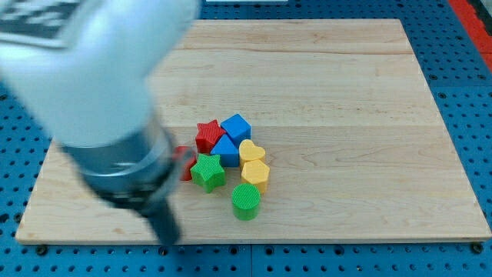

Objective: Move the yellow hexagon into the blue triangle

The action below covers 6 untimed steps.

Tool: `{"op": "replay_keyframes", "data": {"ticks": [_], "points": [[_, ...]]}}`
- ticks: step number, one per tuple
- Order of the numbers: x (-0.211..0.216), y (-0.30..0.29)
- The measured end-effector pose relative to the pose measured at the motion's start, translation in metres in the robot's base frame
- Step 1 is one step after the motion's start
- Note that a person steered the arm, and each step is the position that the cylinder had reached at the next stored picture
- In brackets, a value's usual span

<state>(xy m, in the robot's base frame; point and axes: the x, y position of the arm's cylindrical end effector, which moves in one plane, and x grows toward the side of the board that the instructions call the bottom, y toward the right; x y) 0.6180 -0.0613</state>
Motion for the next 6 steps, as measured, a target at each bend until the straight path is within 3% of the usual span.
{"op": "replay_keyframes", "data": {"ticks": [1,2,4,6], "points": [[0.0,0.143],[-0.03,0.157],[-0.056,0.083],[-0.082,0.052]]}}
